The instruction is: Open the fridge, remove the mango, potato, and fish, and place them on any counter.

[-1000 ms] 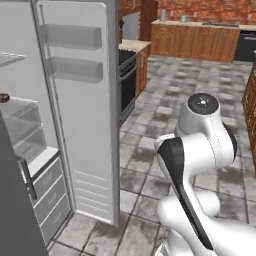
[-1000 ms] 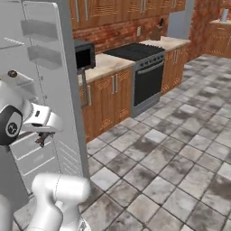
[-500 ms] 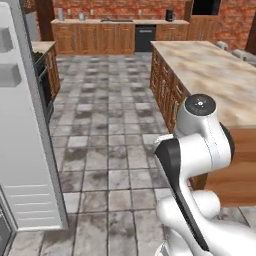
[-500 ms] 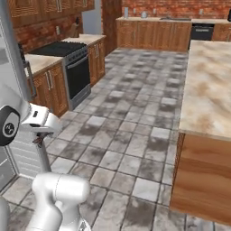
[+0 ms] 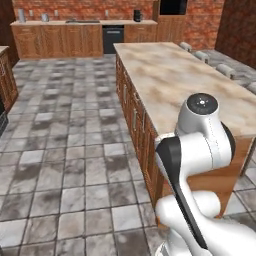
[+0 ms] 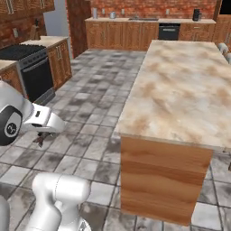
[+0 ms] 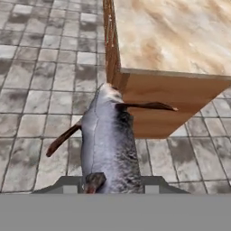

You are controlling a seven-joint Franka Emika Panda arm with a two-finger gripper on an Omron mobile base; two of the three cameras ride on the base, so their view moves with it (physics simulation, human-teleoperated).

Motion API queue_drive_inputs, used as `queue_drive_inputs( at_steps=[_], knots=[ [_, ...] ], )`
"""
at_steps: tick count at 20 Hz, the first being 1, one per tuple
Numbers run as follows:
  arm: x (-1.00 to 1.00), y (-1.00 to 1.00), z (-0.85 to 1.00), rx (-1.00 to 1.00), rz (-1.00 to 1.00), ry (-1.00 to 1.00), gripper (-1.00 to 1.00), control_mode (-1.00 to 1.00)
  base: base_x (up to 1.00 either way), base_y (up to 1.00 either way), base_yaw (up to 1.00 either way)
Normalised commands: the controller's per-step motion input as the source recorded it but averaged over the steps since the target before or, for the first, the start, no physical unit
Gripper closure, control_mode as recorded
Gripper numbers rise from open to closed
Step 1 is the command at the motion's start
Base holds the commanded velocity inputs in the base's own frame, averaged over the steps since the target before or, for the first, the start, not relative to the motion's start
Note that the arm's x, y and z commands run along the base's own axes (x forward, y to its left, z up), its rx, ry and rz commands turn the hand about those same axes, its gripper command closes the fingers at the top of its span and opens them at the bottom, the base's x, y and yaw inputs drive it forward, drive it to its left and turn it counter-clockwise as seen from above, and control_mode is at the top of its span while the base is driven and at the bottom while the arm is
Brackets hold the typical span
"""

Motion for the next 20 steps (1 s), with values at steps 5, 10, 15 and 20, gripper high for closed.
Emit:
queue_drive_inputs(
  at_steps=[5,10,15,20],
  knots=[
    [0.0,0.0,0.0,0.0,0.0,0.0,1.0,1.0,0.89,-1.0,0.0],
    [0.0,0.0,0.0,0.0,0.0,0.0,1.0,1.0,0.53,-1.0,0.0],
    [0.14,-0.15,-0.04,0.01,-0.01,0.0,1.0,-1.0,0.29,-0.8,-0.01],
    [1.0,-0.56,-0.25,0.07,-0.08,0.04,1.0,-1.0,0.0,0.0,0.0]
  ],
)
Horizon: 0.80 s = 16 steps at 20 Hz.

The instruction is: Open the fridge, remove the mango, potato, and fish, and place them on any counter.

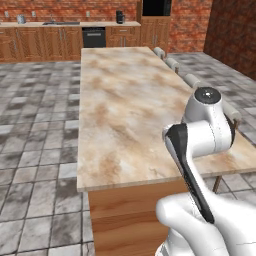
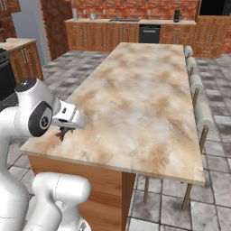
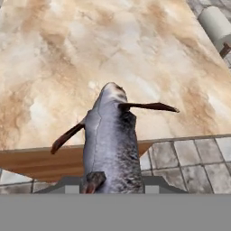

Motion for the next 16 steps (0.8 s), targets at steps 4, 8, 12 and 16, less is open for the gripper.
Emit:
queue_drive_inputs(
  at_steps=[4,8,12,16],
  knots=[
    [1.0,-0.09,-0.56,0.04,-0.06,0.07,1.0,-1.0,0.0,0.0,0.0],
    [1.0,0.32,-0.89,0.0,-0.04,0.04,1.0,-1.0,0.0,0.0,0.0],
    [1.0,0.55,-0.93,0.0,-0.03,0.09,1.0,-1.0,0.0,0.0,0.0],
    [1.0,0.13,-0.69,0.0,-0.04,0.07,1.0,-1.0,0.0,0.0,0.0]
  ],
)
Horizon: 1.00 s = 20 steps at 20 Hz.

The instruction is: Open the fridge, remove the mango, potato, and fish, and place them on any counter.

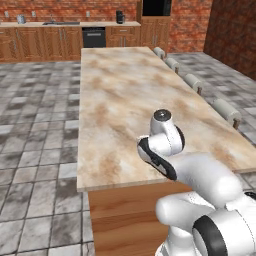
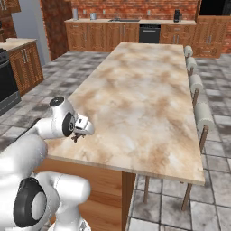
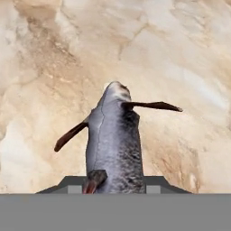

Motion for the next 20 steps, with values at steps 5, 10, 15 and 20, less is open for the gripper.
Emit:
queue_drive_inputs(
  at_steps=[5,10,15,20],
  knots=[
    [1.0,-0.12,-0.44,0.0,-0.08,0.06,1.0,-1.0,0.0,0.0,0.0],
    [0.96,-0.18,-0.23,0.0,-0.06,0.0,1.0,-1.0,0.0,0.0,0.0],
    [0.7,-0.04,-0.24,0.0,-0.07,0.0,-1.0,-1.0,0.0,0.0,0.0],
    [0.63,-0.03,-0.32,0.0,-0.06,0.0,-1.0,-1.0,0.0,0.0,0.0]
  ],
)
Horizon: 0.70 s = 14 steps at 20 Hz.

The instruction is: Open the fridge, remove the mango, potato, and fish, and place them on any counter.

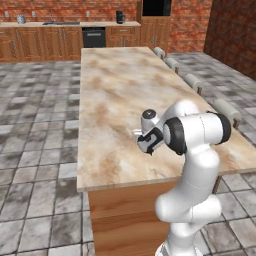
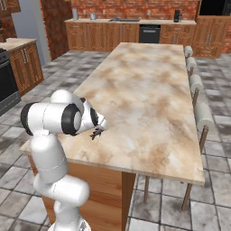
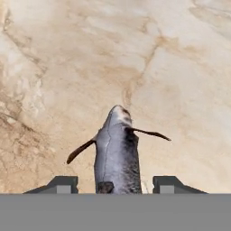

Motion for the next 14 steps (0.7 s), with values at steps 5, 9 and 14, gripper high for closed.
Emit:
queue_drive_inputs(
  at_steps=[5,9,14],
  knots=[
    [0.32,0.0,-0.07,0.0,-0.06,0.04,-1.0,-1.0,0.0,0.0,0.0],
    [-0.3,-0.03,0.17,0.0,-0.04,-0.01,-1.0,-1.0,0.0,0.0,0.0],
    [-0.93,-0.04,0.97,0.05,0.0,-0.18,-1.0,-1.0,0.0,0.0,0.0]
  ],
)
